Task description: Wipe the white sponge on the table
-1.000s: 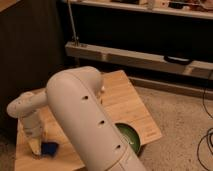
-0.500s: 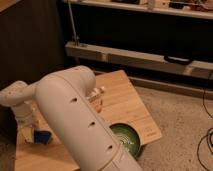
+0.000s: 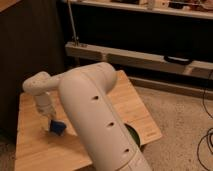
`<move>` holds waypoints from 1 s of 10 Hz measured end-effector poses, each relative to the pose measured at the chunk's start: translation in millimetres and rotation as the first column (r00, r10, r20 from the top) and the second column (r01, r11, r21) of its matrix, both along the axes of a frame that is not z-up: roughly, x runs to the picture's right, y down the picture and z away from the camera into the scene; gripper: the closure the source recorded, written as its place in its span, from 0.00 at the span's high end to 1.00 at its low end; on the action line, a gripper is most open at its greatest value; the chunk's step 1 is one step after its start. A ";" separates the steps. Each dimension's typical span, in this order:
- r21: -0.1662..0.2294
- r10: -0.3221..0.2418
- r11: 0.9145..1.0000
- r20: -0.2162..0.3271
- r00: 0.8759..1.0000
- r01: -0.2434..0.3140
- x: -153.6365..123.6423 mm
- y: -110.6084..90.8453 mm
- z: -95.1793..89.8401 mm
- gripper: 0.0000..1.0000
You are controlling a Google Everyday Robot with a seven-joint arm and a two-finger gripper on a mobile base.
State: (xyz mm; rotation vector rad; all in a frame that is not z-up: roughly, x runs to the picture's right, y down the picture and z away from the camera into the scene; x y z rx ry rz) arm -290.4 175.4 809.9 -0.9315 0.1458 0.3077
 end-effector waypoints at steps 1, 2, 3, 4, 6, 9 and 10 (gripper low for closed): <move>0.000 0.035 0.999 -0.033 0.999 -0.035 25.7 -1.3 1.5 0.19; -0.001 0.059 0.998 -0.056 0.997 -0.060 44.5 -0.6 1.3 0.19; -0.004 0.077 0.997 -0.070 0.995 -0.077 57.3 2.2 -0.6 0.19; -0.012 0.091 0.996 -0.082 0.992 -0.093 70.3 8.8 -3.7 0.19; -0.025 0.085 0.996 -0.082 0.993 -0.088 73.4 23.5 -8.9 0.19; -0.056 0.022 0.998 -0.044 0.999 -0.024 46.0 69.0 -27.3 0.19; -0.071 -0.005 0.997 -0.024 1.000 0.003 35.3 86.9 -34.6 0.19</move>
